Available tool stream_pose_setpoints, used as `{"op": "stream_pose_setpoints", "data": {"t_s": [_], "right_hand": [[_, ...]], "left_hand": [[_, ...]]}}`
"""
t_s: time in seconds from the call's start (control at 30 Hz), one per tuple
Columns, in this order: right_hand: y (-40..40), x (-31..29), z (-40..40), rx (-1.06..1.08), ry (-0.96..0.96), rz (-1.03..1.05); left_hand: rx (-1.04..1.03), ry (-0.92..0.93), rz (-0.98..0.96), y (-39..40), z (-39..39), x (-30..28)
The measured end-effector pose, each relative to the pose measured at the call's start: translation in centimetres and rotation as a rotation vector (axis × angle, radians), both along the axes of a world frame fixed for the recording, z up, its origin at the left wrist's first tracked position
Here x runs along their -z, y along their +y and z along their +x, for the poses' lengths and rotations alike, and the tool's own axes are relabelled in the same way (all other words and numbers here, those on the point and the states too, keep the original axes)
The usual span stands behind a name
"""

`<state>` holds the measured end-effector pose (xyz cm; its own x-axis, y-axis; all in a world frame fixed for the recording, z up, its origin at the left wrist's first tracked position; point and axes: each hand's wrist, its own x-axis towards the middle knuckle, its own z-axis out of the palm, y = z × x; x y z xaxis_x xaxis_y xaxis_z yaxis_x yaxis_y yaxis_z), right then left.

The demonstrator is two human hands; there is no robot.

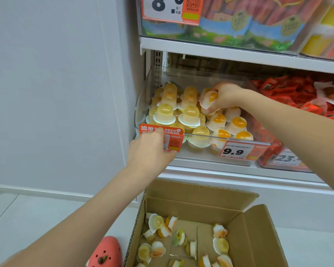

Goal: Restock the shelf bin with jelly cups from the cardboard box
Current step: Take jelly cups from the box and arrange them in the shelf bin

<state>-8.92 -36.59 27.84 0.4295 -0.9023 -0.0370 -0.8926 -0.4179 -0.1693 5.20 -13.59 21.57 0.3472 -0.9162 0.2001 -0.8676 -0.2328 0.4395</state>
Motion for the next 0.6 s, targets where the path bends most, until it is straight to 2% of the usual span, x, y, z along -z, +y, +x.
{"op": "stream_pose_setpoints", "data": {"t_s": [0.3, 0.6], "right_hand": [[0.6, 0.0, 0.6, -0.003, 0.093, 0.042], [-0.3, 1.7, -0.4, -0.048, 0.024, 0.005]], "left_hand": [[0.001, -0.015, -0.002, 0.0, 0.1, 0.2], [0.004, -0.048, -0.001, -0.3, 0.0, 0.5]]}}
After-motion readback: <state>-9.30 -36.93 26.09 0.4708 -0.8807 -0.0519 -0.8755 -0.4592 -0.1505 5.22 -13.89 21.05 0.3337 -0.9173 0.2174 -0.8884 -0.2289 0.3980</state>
